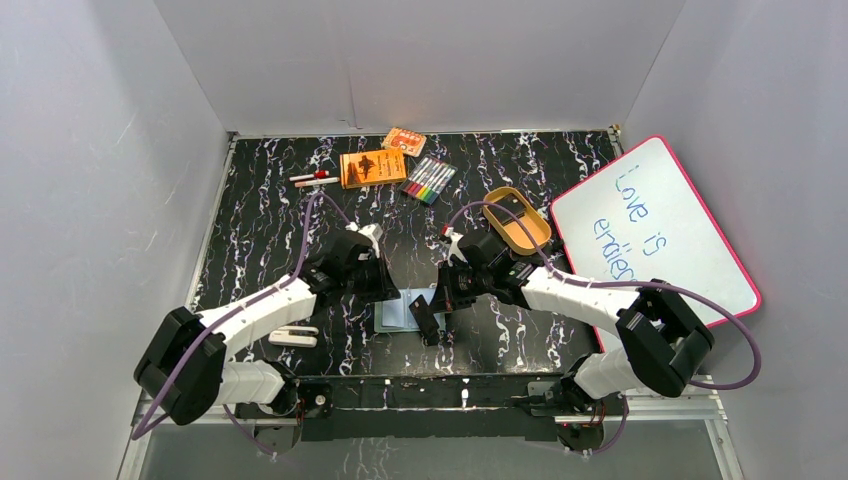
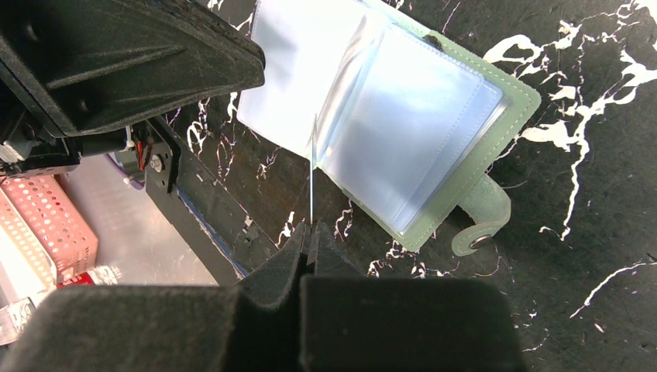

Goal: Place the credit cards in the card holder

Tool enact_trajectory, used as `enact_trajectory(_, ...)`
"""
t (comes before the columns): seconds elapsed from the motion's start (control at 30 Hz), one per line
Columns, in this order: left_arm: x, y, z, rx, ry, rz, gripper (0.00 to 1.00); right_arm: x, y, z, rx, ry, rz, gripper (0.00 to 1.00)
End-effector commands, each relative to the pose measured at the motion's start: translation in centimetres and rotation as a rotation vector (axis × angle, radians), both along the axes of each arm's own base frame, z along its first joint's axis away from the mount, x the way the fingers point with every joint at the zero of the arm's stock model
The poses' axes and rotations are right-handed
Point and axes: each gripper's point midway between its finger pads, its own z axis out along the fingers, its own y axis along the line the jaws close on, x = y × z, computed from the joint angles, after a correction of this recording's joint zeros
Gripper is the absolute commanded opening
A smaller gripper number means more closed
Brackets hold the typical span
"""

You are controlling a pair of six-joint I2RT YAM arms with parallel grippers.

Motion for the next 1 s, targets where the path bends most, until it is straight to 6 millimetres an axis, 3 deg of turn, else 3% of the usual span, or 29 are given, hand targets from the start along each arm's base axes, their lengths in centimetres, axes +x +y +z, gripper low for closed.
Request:
enact_trajectory(0.0,0.8,0.2,1.7,0.014,-0.045,0.018,0.0,0.8,0.8,1.1,0.034,-0.036,-0.01,0.0)
enact_trajectory(0.3,-2.1,3.3,-5.3,0.2,0.166,0.076,0.0,2.0,2.2,1.9,0.087,-0.02,-0.073,0.0)
enact_trajectory(0.53,-1.6,5.5,-5.6,0.265,0.115,0.166,0.0,2.4,2.9,1.4,0.117,0.025,-0.126,0.0)
enact_trajectory(0.77,-2.0,5.7,-6.3,0.27,0.141,0.175,0.0,2.5,3.6,0.3,0.127,0.07,-0.132,0.0)
enact_trajectory(0.97,-1.6,5.3,-4.4,0.223,0.101,0.194,0.03,2.4,3.7,-0.7,0.115,0.106,-0.155,0.0)
